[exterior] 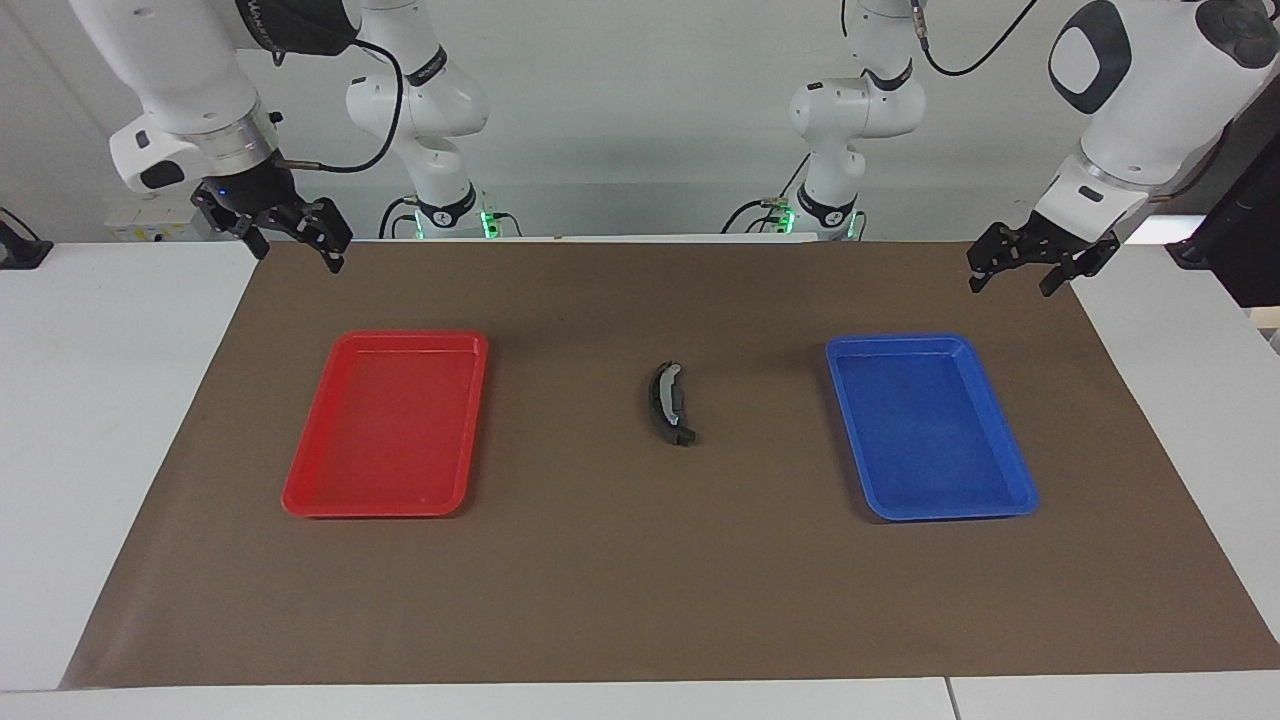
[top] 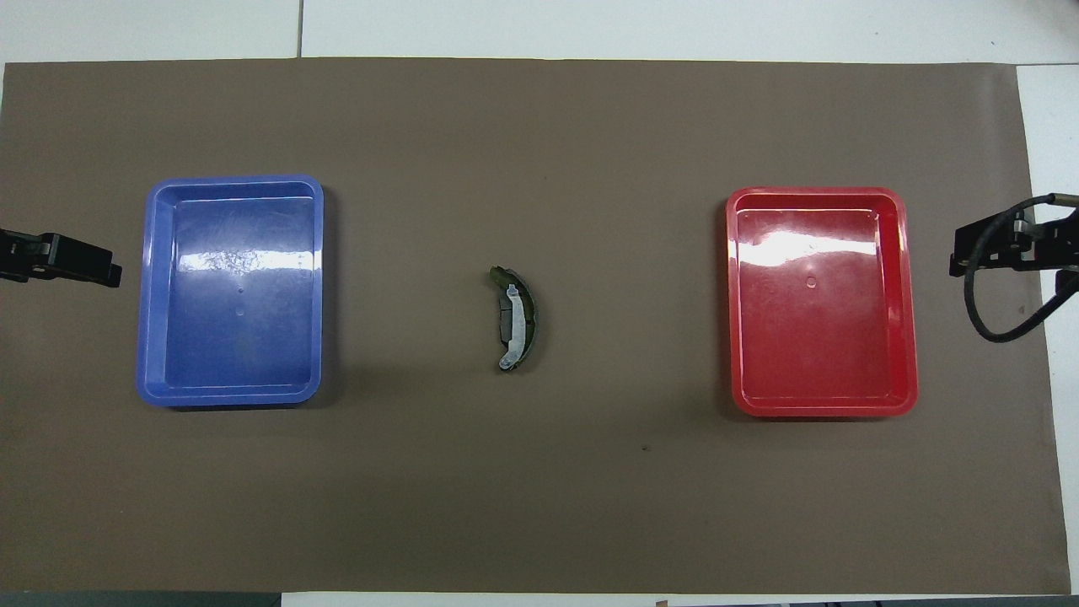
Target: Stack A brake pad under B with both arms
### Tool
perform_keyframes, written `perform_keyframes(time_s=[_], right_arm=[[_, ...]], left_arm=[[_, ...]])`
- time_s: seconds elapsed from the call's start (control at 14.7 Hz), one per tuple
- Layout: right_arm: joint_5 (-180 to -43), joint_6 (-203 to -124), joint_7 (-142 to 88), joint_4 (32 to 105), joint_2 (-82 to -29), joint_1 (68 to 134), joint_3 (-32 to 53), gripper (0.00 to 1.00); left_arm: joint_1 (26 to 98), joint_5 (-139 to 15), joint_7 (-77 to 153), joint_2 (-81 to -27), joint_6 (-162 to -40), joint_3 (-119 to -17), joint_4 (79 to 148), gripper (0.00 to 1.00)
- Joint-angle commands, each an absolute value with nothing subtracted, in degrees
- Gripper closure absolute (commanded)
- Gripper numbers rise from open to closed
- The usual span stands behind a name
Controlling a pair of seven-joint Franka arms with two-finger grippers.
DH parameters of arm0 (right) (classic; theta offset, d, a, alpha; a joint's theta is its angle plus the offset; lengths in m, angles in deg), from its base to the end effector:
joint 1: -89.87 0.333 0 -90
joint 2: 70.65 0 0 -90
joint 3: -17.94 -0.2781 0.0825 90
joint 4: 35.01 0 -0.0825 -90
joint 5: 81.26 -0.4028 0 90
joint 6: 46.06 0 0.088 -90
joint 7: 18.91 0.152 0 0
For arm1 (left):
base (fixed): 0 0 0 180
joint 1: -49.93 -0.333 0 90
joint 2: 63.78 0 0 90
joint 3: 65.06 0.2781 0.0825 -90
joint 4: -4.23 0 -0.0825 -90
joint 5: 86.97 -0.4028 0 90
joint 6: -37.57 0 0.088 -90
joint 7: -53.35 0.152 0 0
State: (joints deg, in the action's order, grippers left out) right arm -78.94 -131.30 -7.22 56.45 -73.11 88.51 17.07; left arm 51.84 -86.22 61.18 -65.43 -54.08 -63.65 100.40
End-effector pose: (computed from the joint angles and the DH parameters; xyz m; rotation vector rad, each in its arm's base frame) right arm 0.5496 -0.0110 0.5466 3.0750 -0.3313 -0.0948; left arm 0.5628 -0.0067 0.5077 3.1155 -0.2258 -0.0767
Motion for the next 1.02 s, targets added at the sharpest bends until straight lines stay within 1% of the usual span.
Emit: perform_keyframes(time_s=[0.0, 0.2, 0.48, 0.95], right_arm=[[-80.2, -130.7, -9.4, 55.1, -72.6, 87.1, 16.1, 0.01], [-83.4, -127.9, -12.7, 51.7, -71.3, 86.4, 16.4, 0.01], [-81.4, -128.7, -17.3, 52.6, -71.5, 87.1, 16.5, 0.01], [-79.6, -128.7, -14.0, 53.6, -72.1, 87.3, 15.7, 0.01]], left_arm=[[51.6, -87.3, 60.5, -66.7, -54.7, -63.8, 101.4, 0.01], [51.6, -87.3, 60.5, -66.7, -54.7, -63.8, 101.4, 0.01], [51.6, -87.3, 60.5, -66.7, -54.7, -63.8, 101.4, 0.01], [51.6, -87.3, 60.5, -66.7, -54.7, -63.8, 101.4, 0.01]])
